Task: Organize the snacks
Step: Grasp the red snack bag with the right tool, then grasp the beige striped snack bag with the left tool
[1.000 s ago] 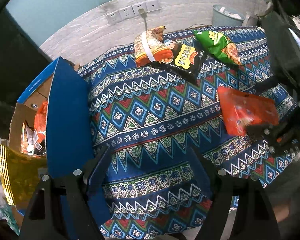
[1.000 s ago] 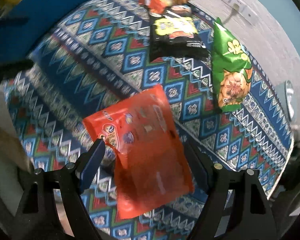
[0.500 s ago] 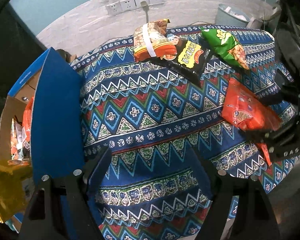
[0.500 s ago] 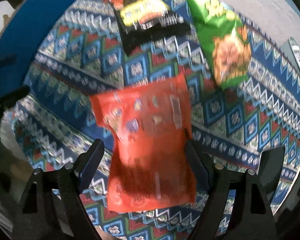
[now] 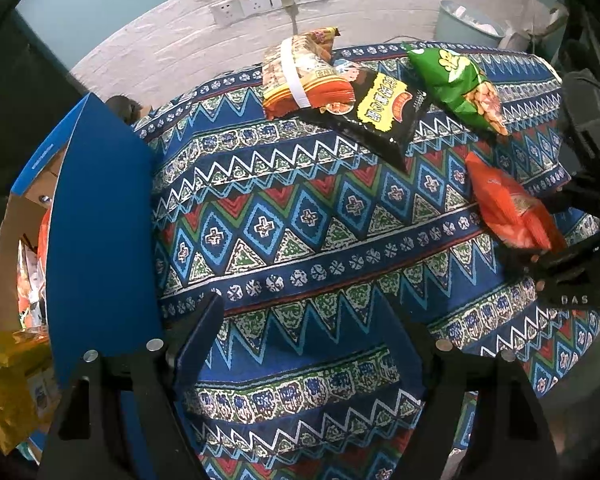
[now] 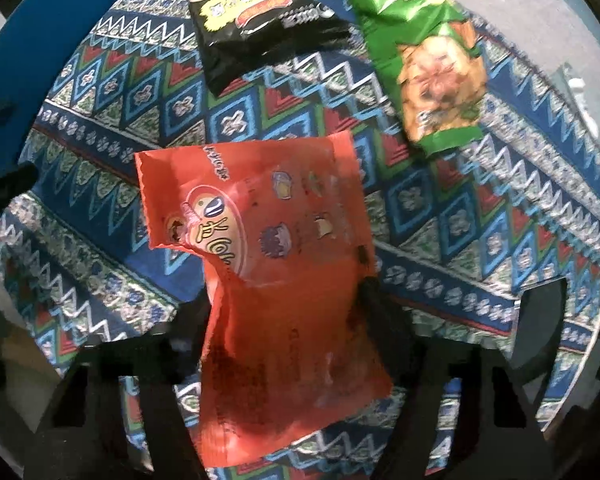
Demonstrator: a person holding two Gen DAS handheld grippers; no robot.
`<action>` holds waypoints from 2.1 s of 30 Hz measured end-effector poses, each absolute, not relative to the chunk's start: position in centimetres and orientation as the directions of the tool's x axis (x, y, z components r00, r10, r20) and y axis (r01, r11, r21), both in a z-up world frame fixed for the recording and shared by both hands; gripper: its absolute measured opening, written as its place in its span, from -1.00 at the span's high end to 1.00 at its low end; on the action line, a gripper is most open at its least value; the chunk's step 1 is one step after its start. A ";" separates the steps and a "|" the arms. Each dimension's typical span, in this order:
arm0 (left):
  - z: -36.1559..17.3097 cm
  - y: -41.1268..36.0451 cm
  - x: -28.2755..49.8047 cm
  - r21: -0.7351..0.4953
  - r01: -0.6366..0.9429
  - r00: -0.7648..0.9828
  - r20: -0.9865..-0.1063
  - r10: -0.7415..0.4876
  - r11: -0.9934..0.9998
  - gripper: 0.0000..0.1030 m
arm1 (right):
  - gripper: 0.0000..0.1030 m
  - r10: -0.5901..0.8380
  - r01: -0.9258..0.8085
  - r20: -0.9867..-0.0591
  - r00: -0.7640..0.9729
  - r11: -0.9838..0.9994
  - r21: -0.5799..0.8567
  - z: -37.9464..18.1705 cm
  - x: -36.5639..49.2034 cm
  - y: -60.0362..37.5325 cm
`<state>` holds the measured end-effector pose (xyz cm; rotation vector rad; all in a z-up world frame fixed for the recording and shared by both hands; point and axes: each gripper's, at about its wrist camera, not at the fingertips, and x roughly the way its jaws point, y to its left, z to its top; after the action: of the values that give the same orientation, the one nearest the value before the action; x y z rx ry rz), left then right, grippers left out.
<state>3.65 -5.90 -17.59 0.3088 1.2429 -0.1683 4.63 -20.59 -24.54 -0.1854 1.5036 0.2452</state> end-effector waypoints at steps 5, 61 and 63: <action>-17.1 -5.7 4.4 0.109 0.269 0.327 -0.945 0.015 0.957 -0.55 | 0.31 0.092 -0.239 -0.992 0.087 0.969 0.069 -23.0 5.2 -21.6; -18.1 -7.0 21.5 -0.122 0.103 0.370 -0.916 -0.152 0.987 0.06 | 0.49 0.138 -0.094 -0.915 0.379 0.989 0.111 -11.5 12.3 -26.9; -18.1 -7.1 21.5 -0.105 0.113 0.367 -0.920 -0.139 0.988 0.16 | 0.49 0.134 -0.089 -0.917 0.376 0.990 0.109 -11.7 12.3 -27.1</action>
<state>21.49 -7.12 -18.14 -0.0252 1.1837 -0.1621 12.33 -27.08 -11.71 0.0432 1.1772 0.1430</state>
